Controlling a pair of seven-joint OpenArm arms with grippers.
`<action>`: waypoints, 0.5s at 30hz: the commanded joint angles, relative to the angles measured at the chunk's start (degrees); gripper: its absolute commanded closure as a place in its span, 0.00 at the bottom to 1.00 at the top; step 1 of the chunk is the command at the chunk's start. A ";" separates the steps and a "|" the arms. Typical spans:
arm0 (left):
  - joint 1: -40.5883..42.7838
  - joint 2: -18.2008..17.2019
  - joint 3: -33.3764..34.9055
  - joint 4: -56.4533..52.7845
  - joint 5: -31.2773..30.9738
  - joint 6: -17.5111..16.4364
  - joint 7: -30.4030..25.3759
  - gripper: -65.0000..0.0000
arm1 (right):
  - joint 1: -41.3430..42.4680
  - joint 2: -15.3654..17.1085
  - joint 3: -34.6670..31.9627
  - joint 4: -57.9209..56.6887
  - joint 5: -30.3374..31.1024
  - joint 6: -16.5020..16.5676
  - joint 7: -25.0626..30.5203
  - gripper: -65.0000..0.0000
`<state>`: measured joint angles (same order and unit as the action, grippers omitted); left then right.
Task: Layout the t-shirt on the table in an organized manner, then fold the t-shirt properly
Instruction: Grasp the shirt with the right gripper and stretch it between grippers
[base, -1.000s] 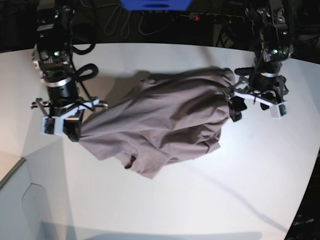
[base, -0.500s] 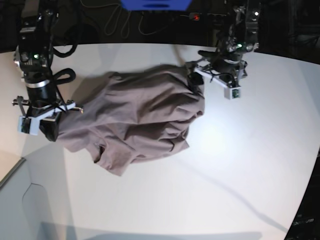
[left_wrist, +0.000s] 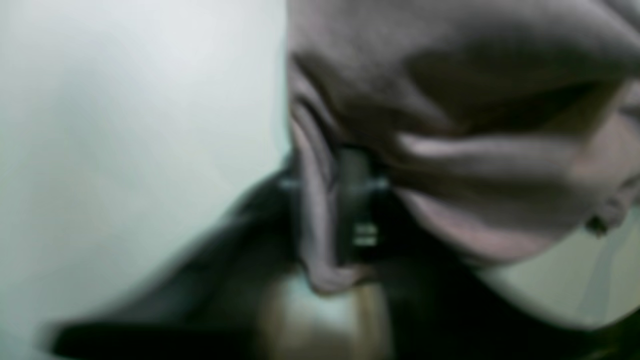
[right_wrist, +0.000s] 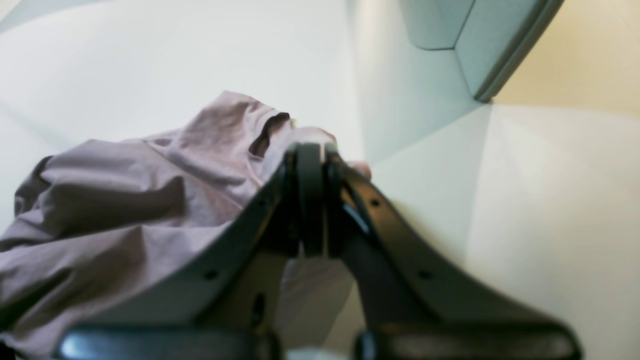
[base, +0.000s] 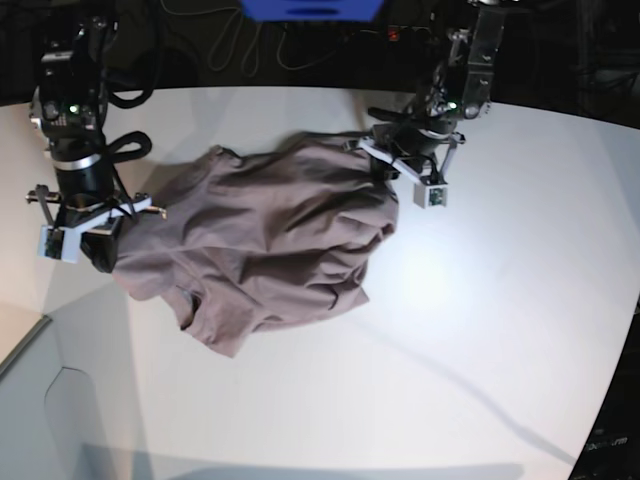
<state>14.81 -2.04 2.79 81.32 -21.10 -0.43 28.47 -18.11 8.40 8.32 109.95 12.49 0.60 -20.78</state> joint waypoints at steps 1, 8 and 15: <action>0.01 0.07 0.07 0.84 -0.13 0.03 0.76 1.00 | 0.22 0.43 0.25 1.04 0.21 0.23 1.74 1.00; 3.17 -0.46 -6.35 14.46 -0.92 0.03 0.67 1.00 | -0.31 0.61 0.25 2.53 0.21 0.23 1.92 1.00; -0.35 -1.34 -12.15 32.04 -0.83 0.03 0.76 1.00 | 3.38 2.63 0.43 5.78 0.48 3.93 2.01 1.00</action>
<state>15.33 -3.05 -9.21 112.20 -21.80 -0.10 31.07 -15.22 10.57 8.54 114.48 12.69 3.36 -20.73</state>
